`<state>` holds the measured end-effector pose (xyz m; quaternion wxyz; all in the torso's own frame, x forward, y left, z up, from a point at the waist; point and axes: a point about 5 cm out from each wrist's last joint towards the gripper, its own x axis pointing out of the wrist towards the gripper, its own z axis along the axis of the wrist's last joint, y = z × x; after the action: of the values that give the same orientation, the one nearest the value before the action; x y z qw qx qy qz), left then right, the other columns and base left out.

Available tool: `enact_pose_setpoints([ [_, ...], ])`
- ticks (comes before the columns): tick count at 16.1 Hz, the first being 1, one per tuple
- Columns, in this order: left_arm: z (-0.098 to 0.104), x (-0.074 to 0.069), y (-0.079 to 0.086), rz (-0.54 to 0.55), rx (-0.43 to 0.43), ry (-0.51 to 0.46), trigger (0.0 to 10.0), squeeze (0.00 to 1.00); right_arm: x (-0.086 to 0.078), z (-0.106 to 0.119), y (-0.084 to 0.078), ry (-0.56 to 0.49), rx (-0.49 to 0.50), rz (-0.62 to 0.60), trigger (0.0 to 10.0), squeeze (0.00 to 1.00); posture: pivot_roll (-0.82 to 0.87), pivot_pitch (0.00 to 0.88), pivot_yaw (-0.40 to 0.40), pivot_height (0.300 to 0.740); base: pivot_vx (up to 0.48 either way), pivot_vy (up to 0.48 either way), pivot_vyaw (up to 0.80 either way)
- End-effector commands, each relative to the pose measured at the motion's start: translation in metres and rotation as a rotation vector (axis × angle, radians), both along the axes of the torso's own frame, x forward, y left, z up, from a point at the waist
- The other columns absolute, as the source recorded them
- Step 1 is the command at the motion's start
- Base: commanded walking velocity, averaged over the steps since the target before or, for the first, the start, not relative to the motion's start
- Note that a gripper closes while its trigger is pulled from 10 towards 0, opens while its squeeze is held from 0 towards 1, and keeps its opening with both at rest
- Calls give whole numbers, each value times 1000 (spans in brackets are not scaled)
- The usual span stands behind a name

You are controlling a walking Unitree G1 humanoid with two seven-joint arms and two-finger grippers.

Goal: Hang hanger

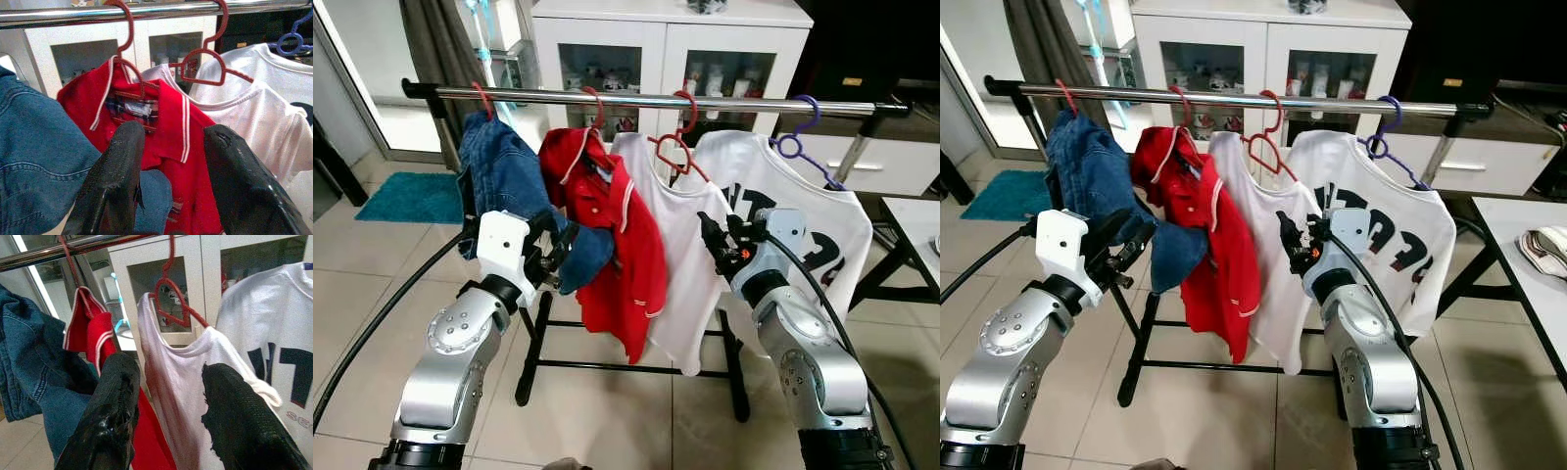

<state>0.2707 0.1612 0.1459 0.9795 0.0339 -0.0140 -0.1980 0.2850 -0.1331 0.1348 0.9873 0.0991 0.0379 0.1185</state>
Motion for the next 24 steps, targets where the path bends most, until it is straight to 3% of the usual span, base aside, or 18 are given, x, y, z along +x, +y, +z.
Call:
enact_pose_setpoints([
  [1, 1, 0, 0, -3, 4, 2, 10000, 357, 1, 4, 1, -8, 2, 6, 10000, 0, 18, 0, 29, 740, 0, 247, 0],
  [24, 0, 0, -2, -14, 5, 5, 10000, 357, 2, 3, 4, -6, -7, 32, 10000, 0, 20, 0, 23, 740, 0, 263, 0],
])
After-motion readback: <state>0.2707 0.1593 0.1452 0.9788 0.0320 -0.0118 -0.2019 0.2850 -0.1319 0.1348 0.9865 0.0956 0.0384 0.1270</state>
